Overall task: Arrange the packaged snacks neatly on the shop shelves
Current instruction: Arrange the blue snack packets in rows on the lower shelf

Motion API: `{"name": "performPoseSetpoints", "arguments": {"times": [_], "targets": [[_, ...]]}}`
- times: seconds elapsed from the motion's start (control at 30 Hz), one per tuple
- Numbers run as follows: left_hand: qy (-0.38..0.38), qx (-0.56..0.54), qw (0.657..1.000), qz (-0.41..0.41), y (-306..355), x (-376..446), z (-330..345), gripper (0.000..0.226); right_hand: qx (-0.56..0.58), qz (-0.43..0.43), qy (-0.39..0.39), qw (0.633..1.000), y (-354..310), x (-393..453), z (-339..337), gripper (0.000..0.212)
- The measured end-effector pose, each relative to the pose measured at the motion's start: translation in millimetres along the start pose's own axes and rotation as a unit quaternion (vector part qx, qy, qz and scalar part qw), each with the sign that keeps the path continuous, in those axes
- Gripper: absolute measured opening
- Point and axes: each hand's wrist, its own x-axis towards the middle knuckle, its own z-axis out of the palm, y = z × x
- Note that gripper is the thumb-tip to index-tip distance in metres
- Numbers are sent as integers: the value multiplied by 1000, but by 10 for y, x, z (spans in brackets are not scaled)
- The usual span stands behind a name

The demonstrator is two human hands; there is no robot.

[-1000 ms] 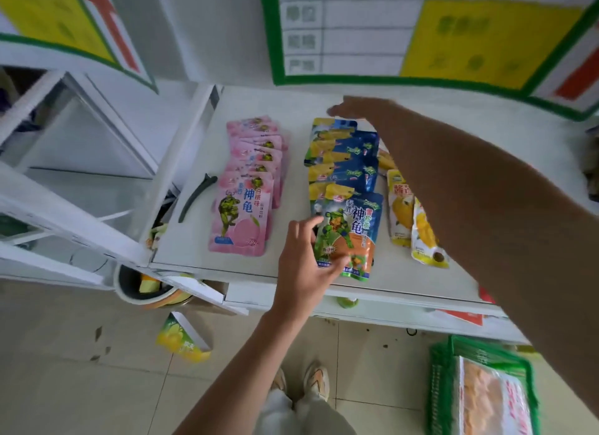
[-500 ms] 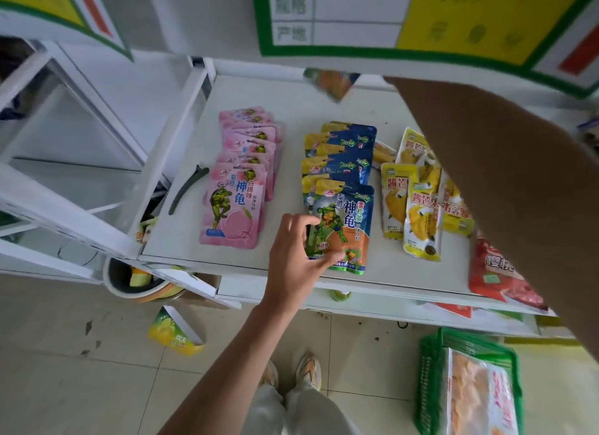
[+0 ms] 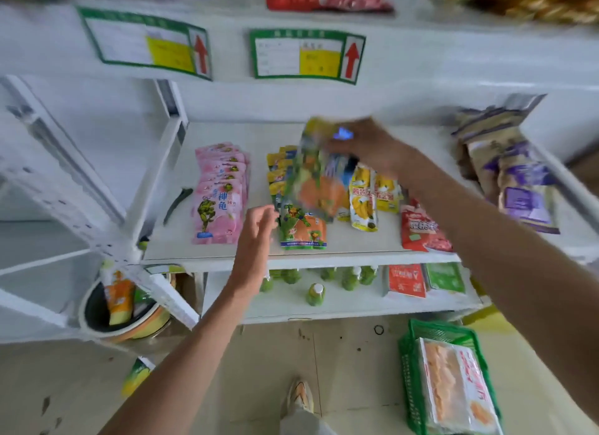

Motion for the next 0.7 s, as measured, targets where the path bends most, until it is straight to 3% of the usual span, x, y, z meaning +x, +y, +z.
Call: {"name": "performPoseSetpoints", "arguments": {"times": [0.17, 0.3, 0.43, 0.5, 0.6, 0.7], "targets": [[-122, -16, 992, 25, 492, -714, -447, 46, -84, 1, -131, 988, -415, -1500, 622, 20], [-109, -8, 993, 49, 800, -1490, -767, 50, -98, -18, -47, 994, -806, -2432, 953, 40], [-38, -43, 996, 68, 1146, -2060, -922, 25, 15, -2, 21, 1000, -871, -3039, 1019, 23], [-24, -44, 995, 90, 1303, -2246, -965, 11, 55, -18, 46, 997, -838, -3302, 1061, 32], [-22, -17, 992, 122, 1481, -2423, -940, 15, 39, -57, 79, 994, -878, -3589, 1211, 32], [-11, 5, 990, 143, 1575, -2617, -804, 9, -51, -89, 138, 985, -925, -3741, 1269, 30]]}}
